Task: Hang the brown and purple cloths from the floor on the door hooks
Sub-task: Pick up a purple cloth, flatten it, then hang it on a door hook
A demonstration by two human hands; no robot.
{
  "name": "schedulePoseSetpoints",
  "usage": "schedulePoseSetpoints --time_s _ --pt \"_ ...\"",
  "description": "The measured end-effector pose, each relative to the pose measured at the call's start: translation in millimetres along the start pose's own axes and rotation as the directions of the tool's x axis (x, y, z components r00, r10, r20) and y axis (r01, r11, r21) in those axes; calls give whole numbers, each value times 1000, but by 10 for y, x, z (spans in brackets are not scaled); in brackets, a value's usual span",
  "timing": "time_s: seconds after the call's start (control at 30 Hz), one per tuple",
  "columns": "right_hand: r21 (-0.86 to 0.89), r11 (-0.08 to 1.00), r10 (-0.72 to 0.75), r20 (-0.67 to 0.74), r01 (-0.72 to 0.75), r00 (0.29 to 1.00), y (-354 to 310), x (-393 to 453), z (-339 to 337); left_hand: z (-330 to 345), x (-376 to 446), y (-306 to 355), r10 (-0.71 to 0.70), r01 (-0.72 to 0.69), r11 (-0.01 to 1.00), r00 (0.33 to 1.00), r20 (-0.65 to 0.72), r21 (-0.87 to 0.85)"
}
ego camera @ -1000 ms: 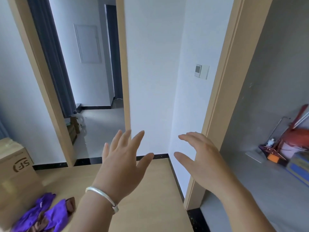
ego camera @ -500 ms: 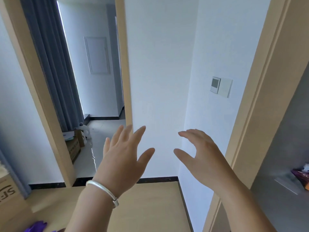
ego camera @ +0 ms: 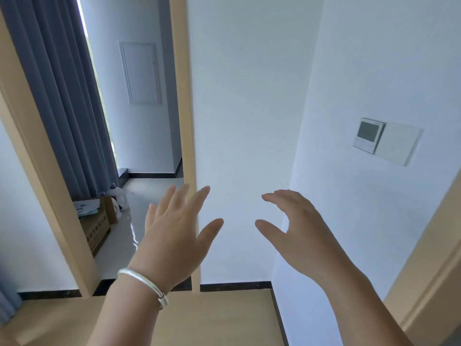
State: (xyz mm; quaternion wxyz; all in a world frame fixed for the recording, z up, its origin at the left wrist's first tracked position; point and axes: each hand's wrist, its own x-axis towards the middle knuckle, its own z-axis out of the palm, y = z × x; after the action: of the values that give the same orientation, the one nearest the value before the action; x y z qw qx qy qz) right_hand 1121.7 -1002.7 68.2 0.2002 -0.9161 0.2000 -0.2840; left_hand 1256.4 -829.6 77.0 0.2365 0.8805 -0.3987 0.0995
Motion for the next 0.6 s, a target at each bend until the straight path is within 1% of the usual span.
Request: schedulePoseSetpoints --time_s 0.23,0.33,0.43,0.6 --pt "20 999 -30 21 30 999 -205 1213 640 6 1042 -789 -16 14 1000 998 -56 -27" --pt "35 998 -50 27 49 998 -308 1641 933 19 1404 -1138 -34 34 999 997 -65 -5" --pt "57 995 -81 41 79 996 -396 1973 1212 44 1679 -1452 -52 55 998 995 -86 22" --pt "97 986 -141 92 132 986 -530 2466 1651 109 1970 -1929 -132 135 990 988 -86 32"
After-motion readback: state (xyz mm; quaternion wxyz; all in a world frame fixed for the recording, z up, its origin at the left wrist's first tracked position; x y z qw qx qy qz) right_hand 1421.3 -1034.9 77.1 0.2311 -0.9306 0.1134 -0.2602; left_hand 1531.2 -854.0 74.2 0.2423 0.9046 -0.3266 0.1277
